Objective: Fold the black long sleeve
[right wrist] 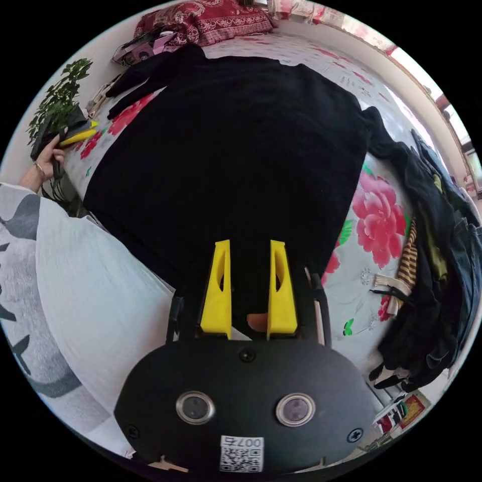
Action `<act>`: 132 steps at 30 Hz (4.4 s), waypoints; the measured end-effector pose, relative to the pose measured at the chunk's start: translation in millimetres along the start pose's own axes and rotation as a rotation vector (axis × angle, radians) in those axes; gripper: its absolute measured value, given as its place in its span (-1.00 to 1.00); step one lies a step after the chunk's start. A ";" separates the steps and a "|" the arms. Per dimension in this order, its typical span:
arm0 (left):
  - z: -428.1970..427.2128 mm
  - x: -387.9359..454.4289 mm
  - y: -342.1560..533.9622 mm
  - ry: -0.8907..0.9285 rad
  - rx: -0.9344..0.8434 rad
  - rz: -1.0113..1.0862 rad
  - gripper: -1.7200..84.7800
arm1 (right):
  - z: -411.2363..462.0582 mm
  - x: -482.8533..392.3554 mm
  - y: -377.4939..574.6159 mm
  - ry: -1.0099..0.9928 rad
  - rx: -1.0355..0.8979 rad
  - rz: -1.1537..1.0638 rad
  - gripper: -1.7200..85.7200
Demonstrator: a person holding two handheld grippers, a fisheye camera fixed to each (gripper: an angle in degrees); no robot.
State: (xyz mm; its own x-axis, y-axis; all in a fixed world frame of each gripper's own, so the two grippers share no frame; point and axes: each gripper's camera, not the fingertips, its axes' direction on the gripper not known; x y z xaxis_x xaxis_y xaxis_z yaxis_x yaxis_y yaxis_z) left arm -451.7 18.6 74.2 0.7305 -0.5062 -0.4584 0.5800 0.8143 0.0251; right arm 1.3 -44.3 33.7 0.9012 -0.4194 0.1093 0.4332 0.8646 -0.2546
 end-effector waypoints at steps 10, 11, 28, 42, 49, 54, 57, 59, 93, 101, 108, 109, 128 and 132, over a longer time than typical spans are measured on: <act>37.1 -44.7 -101.3 -0.357 0.071 -0.190 -0.69 | 15.9 5.5 -29.6 -0.042 -0.081 0.048 -0.81; 41.7 -40.2 -105.5 -0.406 0.062 -0.164 -0.71 | 16.3 5.9 -31.0 -0.037 -0.091 0.046 -0.81; -201.5 8.8 -70.6 0.057 0.803 0.014 -0.97 | 18.7 25.6 -2.2 -0.039 -0.081 0.030 -0.80; -157.1 310.7 9.1 0.378 0.506 0.840 -0.94 | -49.4 111.0 82.5 -0.201 0.293 0.227 -0.79; 3.9 406.9 147.4 0.210 0.009 1.134 -0.83 | -54.7 149.9 122.0 -0.191 0.382 0.357 -0.76; 60.3 365.4 173.2 -0.016 -0.165 0.975 -0.84 | -41.2 170.4 122.2 -0.207 0.378 0.385 -0.74; 66.5 346.0 157.6 -0.116 -0.169 0.863 -0.85 | -40.7 177.7 95.6 -0.198 0.398 0.355 -0.73; 69.2 338.4 134.8 -0.155 -0.147 0.770 -0.86 | -36.8 180.0 73.9 -0.183 0.389 0.326 -0.73; 105.3 320.7 102.2 -0.251 -0.072 0.520 -0.98 | -247.6 250.1 35.0 -0.091 1.106 0.356 -0.96; 39.1 270.4 132.3 -0.237 0.057 0.449 -0.98 | -174.4 -85.8 -25.7 -0.052 0.881 -0.405 -0.94; 16.1 212.0 154.9 -0.252 0.025 0.374 -0.97 | -14.0 -232.8 -17.1 0.002 0.291 -0.675 -0.88; 15.9 206.8 157.7 -0.248 0.015 0.382 -0.97 | -17.9 -229.7 -14.0 0.002 0.302 -0.664 -0.87; 67.6 160.6 188.1 -0.322 -0.425 0.545 -0.64 | 25.7 19.2 155.1 -0.376 -0.019 0.460 -0.80; 62.6 146.1 177.6 -0.199 -0.457 0.548 -0.82 | 24.1 4.5 134.5 -0.244 -0.081 0.321 -0.89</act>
State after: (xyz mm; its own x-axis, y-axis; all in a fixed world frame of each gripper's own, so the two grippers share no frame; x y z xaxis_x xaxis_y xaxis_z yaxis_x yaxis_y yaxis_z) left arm -219.4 71.4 67.2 0.9489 0.0007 -0.3155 -0.0632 0.9802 -0.1878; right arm 63.9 76.7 23.1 0.9711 -0.0454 0.2343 0.1359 0.9122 -0.3866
